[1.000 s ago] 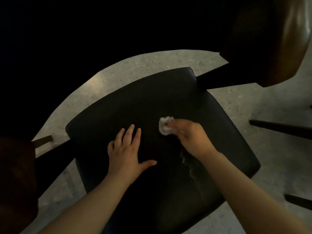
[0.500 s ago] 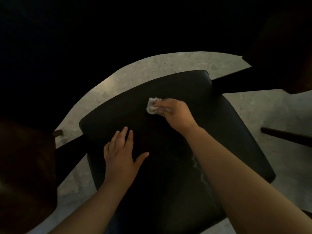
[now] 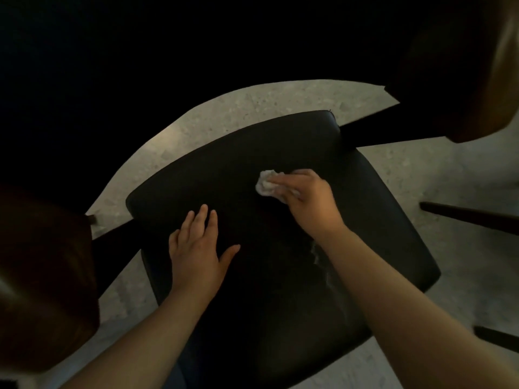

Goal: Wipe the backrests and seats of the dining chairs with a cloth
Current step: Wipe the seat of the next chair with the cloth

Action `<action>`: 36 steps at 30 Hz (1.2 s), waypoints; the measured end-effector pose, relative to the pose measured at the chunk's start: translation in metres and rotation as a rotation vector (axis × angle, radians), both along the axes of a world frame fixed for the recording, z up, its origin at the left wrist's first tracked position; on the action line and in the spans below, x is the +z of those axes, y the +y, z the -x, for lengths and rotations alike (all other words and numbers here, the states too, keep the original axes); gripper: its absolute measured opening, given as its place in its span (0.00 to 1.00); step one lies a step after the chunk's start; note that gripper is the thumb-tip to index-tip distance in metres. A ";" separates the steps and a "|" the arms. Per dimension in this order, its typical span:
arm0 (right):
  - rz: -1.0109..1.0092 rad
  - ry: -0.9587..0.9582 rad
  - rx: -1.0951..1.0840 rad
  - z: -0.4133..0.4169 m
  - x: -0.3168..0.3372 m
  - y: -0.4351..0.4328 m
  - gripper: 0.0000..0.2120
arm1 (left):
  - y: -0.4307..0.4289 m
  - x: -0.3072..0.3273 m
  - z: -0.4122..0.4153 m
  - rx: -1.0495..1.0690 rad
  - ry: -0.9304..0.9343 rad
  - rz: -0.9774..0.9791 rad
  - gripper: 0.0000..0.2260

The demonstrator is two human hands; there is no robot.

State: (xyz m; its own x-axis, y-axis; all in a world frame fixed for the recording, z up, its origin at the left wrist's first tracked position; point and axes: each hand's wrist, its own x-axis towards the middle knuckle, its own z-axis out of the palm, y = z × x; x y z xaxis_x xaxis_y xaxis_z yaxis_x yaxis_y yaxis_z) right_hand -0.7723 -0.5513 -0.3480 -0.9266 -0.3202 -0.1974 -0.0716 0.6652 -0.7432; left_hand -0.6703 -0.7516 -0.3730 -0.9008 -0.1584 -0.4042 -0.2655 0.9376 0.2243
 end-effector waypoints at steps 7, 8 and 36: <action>-0.054 -0.124 -0.027 -0.079 -0.002 0.023 0.17 | -0.005 0.003 -0.001 -0.037 -0.039 -0.015 0.35; -0.039 -0.106 -0.109 -0.091 0.003 0.028 0.17 | -0.004 0.003 -0.001 -0.032 -0.043 -0.027 0.35; 0.019 -0.056 -0.643 -0.146 0.004 0.104 0.09 | 0.057 0.018 0.021 -0.268 -0.257 0.079 0.41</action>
